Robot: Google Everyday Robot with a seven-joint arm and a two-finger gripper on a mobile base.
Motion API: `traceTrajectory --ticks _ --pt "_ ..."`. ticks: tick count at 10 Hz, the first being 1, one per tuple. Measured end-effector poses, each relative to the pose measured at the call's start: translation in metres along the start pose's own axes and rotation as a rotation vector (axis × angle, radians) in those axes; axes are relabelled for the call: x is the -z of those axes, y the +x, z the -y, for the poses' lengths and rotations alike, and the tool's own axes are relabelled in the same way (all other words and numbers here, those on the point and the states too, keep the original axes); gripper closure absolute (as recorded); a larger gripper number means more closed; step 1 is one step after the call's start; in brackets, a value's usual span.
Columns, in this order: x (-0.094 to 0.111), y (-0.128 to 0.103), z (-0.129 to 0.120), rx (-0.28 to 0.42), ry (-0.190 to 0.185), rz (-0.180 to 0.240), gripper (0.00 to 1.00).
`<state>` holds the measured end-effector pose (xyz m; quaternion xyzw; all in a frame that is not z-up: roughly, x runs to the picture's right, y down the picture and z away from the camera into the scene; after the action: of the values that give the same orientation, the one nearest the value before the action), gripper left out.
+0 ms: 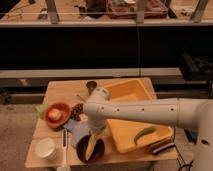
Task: Place banana in tray
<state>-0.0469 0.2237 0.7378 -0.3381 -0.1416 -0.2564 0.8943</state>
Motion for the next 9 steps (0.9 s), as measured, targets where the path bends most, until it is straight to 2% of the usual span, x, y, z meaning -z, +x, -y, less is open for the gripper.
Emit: traceTrajectory --ticks 6,9 --pt "0.024 -0.002 0.004 0.019 0.029 -0.020 0.65" --pt "0.057 0.010 0.010 0.018 0.054 -0.028 0.65"
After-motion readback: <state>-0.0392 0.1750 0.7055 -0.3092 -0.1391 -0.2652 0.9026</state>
